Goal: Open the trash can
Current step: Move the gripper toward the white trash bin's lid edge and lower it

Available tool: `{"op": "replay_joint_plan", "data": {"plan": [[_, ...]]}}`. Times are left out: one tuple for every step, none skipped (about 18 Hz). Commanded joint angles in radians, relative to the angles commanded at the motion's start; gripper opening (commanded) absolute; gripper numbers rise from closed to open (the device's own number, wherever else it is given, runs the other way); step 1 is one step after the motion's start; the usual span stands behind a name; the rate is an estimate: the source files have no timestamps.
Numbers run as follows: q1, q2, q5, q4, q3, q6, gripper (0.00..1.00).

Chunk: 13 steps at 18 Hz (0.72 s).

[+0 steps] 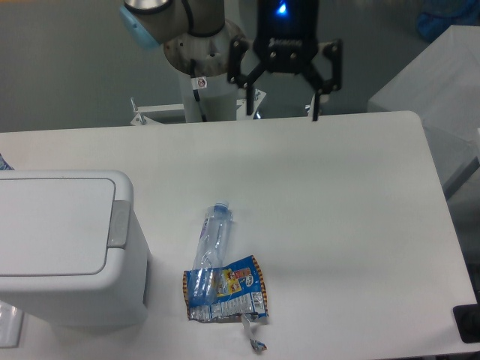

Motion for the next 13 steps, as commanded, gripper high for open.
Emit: {"op": "replay_joint_plan", "data": {"plan": [[-0.023, -0.015, 0.002, 0.028, -0.002, -0.046, 1.0], [-0.046, -0.026, 0.009, 0.048, -0.005, -0.091, 1.0], [-0.066, -0.037, 0.02, 0.058, -0.005, -0.131, 1.0], [-0.086, -0.046, 0.02, 0.069, -0.005, -0.173, 1.0], [-0.104, -0.055, 0.02, 0.071, -0.005, -0.212, 1.0], [-0.124, -0.063, 0.02, 0.072, -0.005, -0.247, 1.0], [-0.143, -0.074, 0.02, 0.08, -0.005, -0.275, 1.0], [-0.157, -0.084, 0.02, 0.098, 0.0, -0.299, 1.0], [-0.166, -0.095, 0.018, 0.121, -0.002, -0.325, 1.0], [-0.18, -0.103, 0.018, 0.132, -0.005, -0.364, 1.0], [-0.193, -0.114, 0.02, 0.14, -0.005, -0.405, 1.0], [-0.2, -0.123, 0.02, 0.14, -0.005, -0.451, 1.0], [-0.209, -0.13, 0.02, 0.141, -0.003, -0.479, 1.0]]}}
